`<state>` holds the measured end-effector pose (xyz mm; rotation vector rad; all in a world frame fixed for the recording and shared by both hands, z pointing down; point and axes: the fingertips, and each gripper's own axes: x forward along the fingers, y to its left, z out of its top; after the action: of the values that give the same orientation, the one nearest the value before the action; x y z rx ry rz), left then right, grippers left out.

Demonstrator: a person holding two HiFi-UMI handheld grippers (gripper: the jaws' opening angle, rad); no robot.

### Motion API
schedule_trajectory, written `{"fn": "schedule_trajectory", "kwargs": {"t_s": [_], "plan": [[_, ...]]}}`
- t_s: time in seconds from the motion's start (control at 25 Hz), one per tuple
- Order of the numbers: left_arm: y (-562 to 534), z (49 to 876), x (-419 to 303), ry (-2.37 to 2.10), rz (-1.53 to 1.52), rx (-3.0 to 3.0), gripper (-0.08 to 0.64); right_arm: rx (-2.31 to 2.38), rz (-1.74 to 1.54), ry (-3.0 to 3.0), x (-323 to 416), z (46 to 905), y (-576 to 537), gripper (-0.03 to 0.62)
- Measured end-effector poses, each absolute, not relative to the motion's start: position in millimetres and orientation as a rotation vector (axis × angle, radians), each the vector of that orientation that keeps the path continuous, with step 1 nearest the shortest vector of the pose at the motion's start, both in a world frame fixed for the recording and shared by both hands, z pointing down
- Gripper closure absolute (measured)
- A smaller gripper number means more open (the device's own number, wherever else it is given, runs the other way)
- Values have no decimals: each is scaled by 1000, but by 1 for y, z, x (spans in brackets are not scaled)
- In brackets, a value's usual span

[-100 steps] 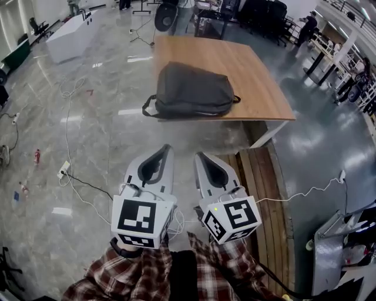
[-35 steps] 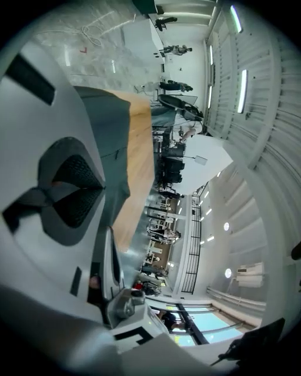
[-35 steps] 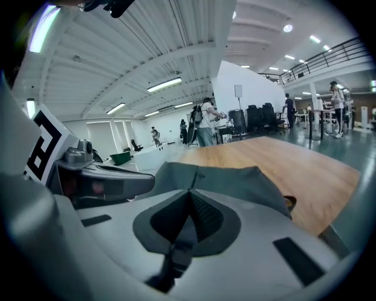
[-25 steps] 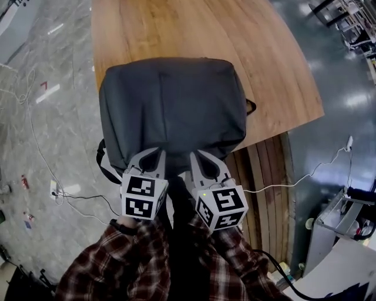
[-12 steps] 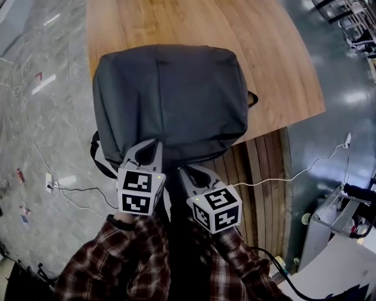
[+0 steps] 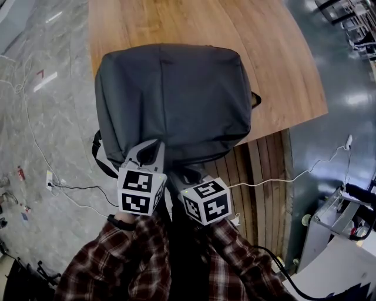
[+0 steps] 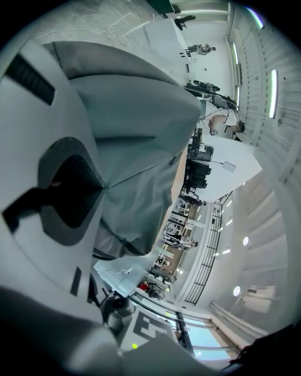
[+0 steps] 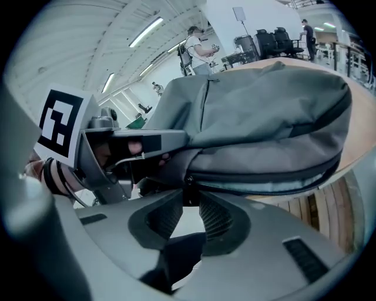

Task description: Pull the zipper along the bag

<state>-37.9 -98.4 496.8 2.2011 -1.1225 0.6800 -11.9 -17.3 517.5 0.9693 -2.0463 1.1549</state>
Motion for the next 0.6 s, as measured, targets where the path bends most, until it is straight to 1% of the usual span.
{"fn": "schedule_trajectory", "kwargs": {"t_s": [0.4, 0.44, 0.48, 0.52, 0.6], "plan": [[-97, 500, -40, -1094, 657, 2193, 549, 887, 1165, -2012, -21, 530, -20, 520], [-98, 500, -39, -1097, 657, 2196, 549, 879, 1150, -2017, -21, 529, -20, 528], [-98, 499, -39, -1099, 657, 2199, 549, 875, 1132, -2018, -21, 527, -19, 556], [-98, 499, -38, -1102, 655, 2204, 549, 872, 1117, -2017, -20, 526, -19, 568], [-99, 499, -38, -1107, 651, 2220, 549, 858, 1114, -2015, -19, 523, -19, 572]]}}
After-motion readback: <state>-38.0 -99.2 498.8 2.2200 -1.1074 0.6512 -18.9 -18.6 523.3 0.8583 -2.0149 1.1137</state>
